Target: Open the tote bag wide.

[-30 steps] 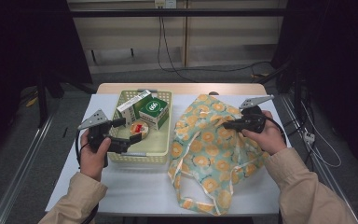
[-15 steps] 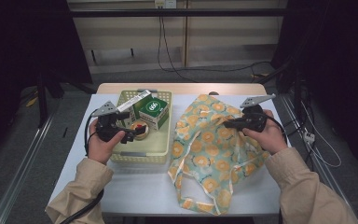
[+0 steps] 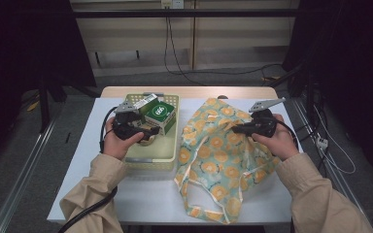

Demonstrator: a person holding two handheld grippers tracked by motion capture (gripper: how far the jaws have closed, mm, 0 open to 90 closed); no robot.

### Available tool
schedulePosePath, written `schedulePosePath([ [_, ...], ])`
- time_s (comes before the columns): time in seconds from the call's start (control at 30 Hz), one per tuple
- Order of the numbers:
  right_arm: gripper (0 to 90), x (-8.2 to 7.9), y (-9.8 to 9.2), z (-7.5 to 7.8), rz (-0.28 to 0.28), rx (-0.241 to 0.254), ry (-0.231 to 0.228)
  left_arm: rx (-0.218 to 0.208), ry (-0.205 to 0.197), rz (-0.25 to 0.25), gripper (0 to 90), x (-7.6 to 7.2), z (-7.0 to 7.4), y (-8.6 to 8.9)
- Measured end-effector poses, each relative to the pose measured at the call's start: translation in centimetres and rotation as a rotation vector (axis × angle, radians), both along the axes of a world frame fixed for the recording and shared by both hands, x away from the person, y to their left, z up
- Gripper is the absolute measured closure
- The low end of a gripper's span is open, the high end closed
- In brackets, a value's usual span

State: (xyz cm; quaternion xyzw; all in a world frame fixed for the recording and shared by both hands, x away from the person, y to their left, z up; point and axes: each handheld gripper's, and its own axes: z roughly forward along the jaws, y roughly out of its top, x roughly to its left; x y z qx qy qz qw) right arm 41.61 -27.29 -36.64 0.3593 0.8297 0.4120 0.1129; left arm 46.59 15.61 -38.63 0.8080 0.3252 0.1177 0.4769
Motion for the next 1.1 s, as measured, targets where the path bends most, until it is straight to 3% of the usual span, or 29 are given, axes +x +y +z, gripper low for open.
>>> schedulePosePath([
  [0.03,89.8,0.0,0.0,0.0,0.001,0.0,0.0,0.007,0.027,0.0,4.8,0.4,-0.6,-0.4],
  [0.3,89.8,0.0,0.3,-0.1,0.009,-0.005,0.0,0.085,0.074,0.028,5.0,1.3,-2.9,-0.6],
  [0.33,89.8,0.1,0.3,-0.1,0.009,-0.004,0.001,0.094,0.11,0.043,4.9,1.5,-3.3,-0.6],
  [0.43,89.8,0.1,0.2,-0.2,0.009,-0.003,0.002,0.126,0.136,0.066,4.9,1.9,-3.6,-0.8],
  [0.5,89.8,0.2,0.2,-0.2,0.008,-0.003,0.003,0.169,0.126,0.085,5.0,2.1,-3.6,-0.9],
  [0.7,89.8,0.1,0.1,-0.2,0.01,0.001,0.002,0.241,0.158,0.097,5.7,2.9,-4.3,-0.8],
  [0.87,89.8,0.1,0.0,-0.3,0.015,0.003,0.006,0.279,0.167,0.116,6.1,3.3,-4.8,-0.8],
  [1.0,89.8,0.1,0.1,-0.5,0.019,0.004,0.009,0.283,0.186,0.146,6.5,3.4,-5.2,-0.8],
  [1.1,89.8,0.1,0.0,-0.7,0.018,0.001,0.012,0.335,0.207,0.148,7.5,3.5,-5.6,-1.1],
])
